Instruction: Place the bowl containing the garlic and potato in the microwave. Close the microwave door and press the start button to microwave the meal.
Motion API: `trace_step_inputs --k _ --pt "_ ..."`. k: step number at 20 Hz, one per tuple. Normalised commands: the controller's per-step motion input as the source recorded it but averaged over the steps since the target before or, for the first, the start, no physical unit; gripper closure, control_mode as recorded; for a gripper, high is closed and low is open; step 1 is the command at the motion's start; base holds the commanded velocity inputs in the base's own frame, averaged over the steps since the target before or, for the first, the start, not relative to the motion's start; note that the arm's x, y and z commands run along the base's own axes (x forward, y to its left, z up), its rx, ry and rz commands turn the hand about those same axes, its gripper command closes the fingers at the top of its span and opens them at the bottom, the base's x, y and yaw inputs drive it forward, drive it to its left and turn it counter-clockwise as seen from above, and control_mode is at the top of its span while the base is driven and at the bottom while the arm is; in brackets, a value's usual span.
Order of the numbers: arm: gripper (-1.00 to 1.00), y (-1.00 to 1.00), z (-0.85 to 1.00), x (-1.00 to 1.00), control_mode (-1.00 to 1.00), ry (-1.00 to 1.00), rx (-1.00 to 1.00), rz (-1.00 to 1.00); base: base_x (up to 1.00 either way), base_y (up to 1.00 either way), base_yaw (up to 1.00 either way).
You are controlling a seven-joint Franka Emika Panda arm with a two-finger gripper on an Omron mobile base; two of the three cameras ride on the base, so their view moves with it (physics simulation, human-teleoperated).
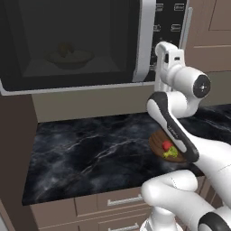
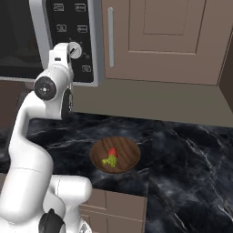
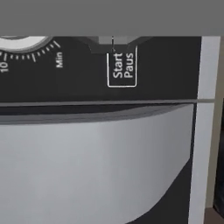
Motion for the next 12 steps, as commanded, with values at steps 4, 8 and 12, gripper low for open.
trace_step_inputs --k 4,8,12 --pt "1.0 0.0 -0.16 0.45 -1.0 0.0 -0.07 -0.03 0.0 0.0 0.0" --pt "1.0 0.08 -0.06 0.41 -1.0 0.0 -0.12 -0.07 0.0 0.0 0.0" --pt "1.0 0.24 -0.04 0.39 -1.0 0.0 -0.17 -0.16 0.0 0.0 0.0"
